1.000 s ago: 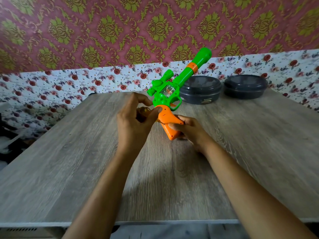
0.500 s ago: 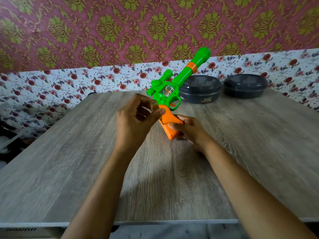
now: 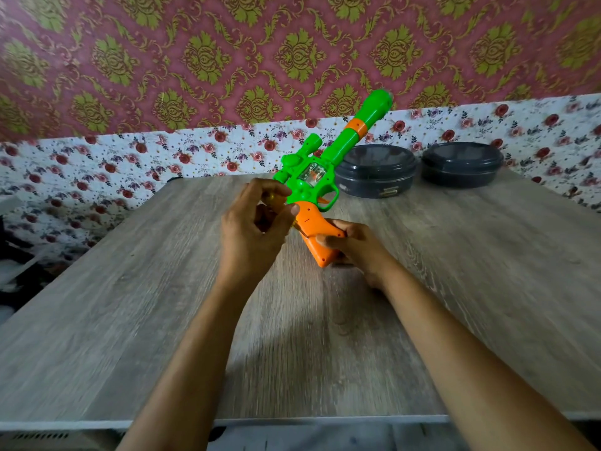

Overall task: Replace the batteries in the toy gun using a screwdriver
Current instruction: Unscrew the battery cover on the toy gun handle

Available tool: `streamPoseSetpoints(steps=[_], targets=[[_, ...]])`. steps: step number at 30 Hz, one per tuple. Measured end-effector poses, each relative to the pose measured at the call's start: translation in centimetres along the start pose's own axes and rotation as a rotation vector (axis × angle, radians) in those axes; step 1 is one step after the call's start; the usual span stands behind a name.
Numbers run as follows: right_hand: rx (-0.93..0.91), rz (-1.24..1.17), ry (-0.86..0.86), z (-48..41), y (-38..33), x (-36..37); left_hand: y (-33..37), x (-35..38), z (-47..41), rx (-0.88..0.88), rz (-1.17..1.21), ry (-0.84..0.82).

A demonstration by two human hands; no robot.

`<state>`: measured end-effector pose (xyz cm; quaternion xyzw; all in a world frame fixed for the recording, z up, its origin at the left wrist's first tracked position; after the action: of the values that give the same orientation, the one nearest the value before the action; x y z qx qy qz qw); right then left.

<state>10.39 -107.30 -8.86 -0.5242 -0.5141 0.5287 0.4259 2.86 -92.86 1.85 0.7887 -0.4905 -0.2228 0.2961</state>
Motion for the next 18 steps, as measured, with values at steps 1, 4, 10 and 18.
streamPoseSetpoints(steps=[1, 4, 10, 18], targets=[[-0.001, 0.0, -0.003, 0.0, 0.0, 0.0, 0.0, 0.3, 0.1, -0.008, 0.023, -0.034], [-0.002, 0.02, -0.001, -0.1, 0.0, 0.0, 0.4, 1.3, 0.6, 0.01, 0.002, -0.139], [0.003, -0.009, -0.029, -0.1, 0.0, 0.3, 0.7, 0.5, 0.1, 0.131, -0.145, -0.056], [0.013, -0.032, -0.017, 0.0, 0.1, 0.2, 1.2, -0.7, 0.1, 0.146, -0.218, 0.076]])
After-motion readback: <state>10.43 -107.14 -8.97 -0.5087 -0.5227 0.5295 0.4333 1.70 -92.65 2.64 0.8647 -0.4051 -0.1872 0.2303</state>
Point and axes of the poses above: each hand's wrist, its own z-axis away from the middle knuckle, its own x-axis out of the palm, y = z × x, the point moved 10 cm from there along -z, towards the middle knuckle, and after that the axes turned 10 degrees about y, right-handed, at the moved point
